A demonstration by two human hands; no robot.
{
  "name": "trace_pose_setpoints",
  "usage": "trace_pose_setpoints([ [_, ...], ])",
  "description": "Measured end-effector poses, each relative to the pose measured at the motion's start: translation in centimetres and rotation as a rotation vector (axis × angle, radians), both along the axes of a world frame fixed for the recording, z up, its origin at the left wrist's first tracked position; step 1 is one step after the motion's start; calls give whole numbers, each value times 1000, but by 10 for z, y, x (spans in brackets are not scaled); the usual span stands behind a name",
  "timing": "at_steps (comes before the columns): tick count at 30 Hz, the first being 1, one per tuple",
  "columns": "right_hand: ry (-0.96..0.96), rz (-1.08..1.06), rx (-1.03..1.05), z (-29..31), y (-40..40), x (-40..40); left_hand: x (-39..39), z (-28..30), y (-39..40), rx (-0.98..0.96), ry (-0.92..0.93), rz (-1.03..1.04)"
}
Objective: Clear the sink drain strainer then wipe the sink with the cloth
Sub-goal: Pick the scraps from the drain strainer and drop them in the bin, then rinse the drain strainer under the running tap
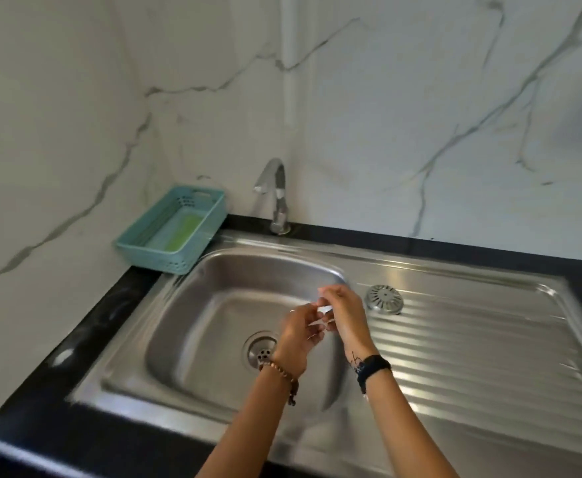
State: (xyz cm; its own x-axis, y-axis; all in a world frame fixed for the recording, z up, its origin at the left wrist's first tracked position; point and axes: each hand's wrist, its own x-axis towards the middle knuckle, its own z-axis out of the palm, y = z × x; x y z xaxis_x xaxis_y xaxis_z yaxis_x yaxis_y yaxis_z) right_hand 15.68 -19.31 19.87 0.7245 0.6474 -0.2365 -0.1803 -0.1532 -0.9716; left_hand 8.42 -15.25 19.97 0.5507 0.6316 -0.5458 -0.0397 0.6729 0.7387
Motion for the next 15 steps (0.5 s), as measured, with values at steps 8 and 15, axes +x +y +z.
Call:
trace_pose_setpoints([
  [8, -710, -97, -677, -60, -9, 109, 114, -60, 22, 280, 346, -273],
  [15, -697, -25, -809, -90, -4, 118, 133, -99, 40, 252, 336, -273],
])
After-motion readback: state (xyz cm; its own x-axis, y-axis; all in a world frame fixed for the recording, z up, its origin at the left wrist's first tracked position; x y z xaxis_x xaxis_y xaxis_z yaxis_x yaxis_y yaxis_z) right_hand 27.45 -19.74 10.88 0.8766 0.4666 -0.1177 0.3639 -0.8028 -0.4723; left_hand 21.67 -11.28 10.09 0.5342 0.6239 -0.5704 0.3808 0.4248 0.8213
